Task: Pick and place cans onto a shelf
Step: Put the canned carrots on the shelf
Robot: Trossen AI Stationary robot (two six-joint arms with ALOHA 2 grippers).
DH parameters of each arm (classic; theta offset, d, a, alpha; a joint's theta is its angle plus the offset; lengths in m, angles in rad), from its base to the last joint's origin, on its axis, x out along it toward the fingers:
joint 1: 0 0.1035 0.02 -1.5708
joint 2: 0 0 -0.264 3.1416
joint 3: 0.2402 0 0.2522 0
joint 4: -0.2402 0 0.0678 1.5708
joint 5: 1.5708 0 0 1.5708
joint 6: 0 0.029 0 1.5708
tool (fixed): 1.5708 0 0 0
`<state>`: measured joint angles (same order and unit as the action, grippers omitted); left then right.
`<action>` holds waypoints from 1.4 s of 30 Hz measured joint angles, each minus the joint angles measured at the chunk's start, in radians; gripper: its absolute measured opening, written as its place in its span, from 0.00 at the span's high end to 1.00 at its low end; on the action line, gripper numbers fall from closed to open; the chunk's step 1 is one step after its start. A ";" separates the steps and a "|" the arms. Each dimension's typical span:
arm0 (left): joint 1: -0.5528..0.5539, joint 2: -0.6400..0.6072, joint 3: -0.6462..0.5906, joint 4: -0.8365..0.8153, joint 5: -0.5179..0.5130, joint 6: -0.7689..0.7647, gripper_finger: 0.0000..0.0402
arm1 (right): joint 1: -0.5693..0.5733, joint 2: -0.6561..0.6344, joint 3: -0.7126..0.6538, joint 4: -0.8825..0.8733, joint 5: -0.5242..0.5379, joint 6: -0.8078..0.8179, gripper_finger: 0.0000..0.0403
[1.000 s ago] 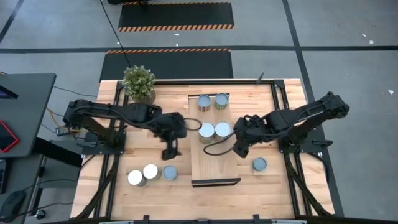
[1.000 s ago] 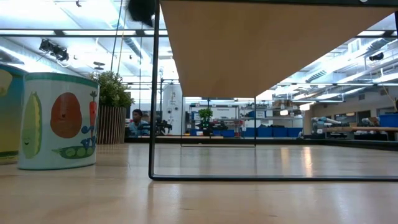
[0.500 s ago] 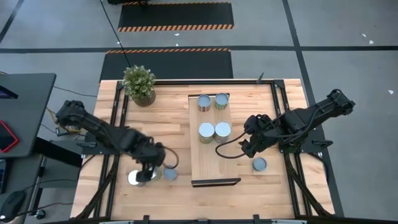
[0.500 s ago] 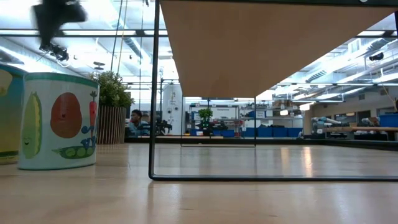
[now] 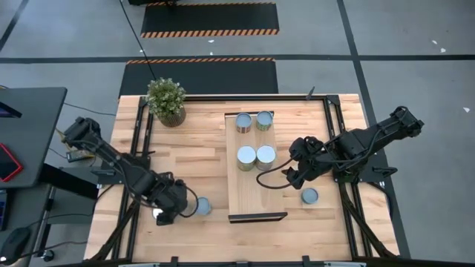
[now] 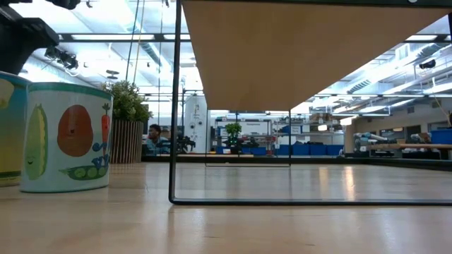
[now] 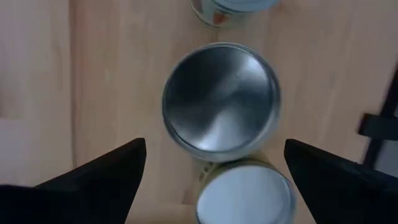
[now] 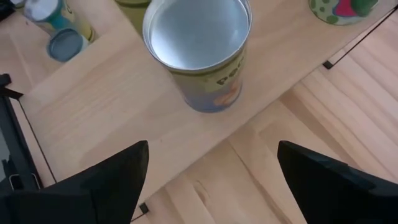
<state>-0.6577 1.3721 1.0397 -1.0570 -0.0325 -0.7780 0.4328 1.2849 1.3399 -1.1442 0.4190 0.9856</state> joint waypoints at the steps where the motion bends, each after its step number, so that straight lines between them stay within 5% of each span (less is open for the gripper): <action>1: -0.010 0.006 0.000 0.002 -0.016 -0.005 0.04 | 0.000 0.000 0.000 0.004 0.000 0.000 0.10; 19: -0.036 0.155 0.000 0.061 -0.083 -0.023 0.04 | -0.003 0.000 0.000 0.030 0.000 -0.001 0.10; 28: -0.022 0.166 0.001 0.084 -0.135 -0.065 0.21 | -0.003 0.000 0.000 0.032 0.000 -0.001 0.10; 36: 0.071 0.095 0.000 -0.003 -0.170 -0.062 0.22 | -0.003 0.000 0.000 0.033 -0.002 -0.014 0.10; 42: 0.241 -0.048 0.020 -0.029 -0.113 -0.009 0.22 | -0.021 -0.004 0.000 0.029 -0.047 -0.035 0.10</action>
<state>-0.4163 1.3243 1.0601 -1.0865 -0.1459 -0.7871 0.4114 1.2808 1.3399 -1.1149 0.3720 0.9505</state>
